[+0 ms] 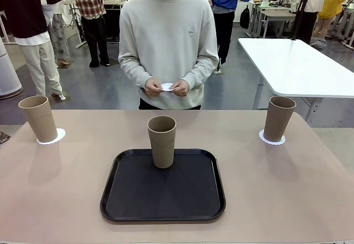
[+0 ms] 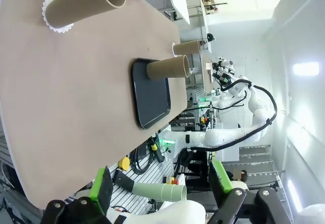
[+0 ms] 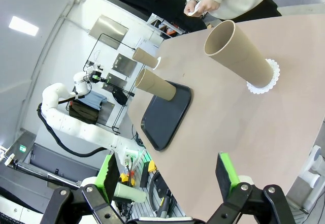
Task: Place coasters on the table and set cups on them.
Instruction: Take one Reusable plastic cup from the Flat Tray and place it on a coaster set by the human.
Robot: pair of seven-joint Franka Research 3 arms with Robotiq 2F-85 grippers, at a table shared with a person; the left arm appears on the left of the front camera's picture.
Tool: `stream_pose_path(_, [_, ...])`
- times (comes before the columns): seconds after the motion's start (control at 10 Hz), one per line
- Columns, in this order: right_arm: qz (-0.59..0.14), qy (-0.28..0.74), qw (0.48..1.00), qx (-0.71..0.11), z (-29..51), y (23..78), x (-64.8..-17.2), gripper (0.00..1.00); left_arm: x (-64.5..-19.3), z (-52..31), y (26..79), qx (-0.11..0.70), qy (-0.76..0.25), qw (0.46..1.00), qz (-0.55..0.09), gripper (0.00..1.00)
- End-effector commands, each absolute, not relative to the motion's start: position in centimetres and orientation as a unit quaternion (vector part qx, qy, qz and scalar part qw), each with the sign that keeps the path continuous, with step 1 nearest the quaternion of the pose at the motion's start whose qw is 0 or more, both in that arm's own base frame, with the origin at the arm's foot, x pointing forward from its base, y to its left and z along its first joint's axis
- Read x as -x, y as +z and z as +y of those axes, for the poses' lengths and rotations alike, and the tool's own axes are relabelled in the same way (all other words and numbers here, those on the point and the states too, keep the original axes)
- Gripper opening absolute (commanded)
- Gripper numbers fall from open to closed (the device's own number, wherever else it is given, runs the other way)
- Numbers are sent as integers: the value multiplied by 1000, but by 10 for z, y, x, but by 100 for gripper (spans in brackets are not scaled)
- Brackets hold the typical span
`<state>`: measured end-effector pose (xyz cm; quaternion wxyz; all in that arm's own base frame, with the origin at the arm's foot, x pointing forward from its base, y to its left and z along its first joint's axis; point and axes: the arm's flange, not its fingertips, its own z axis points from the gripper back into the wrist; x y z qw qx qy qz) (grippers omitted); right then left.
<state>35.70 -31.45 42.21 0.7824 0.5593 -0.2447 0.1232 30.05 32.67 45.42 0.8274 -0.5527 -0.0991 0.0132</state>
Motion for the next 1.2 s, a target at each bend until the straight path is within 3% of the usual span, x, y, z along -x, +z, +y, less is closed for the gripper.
stream_pose_path(0.0, [-243,121,782,-561,-313,422,-357,100,-299,326,458,553,21,827,-96,100])
stream_pose_path(1.1, [-243,121,782,-561,-313,422,-357,100,-299,326,458,553,21,827,-96,100])
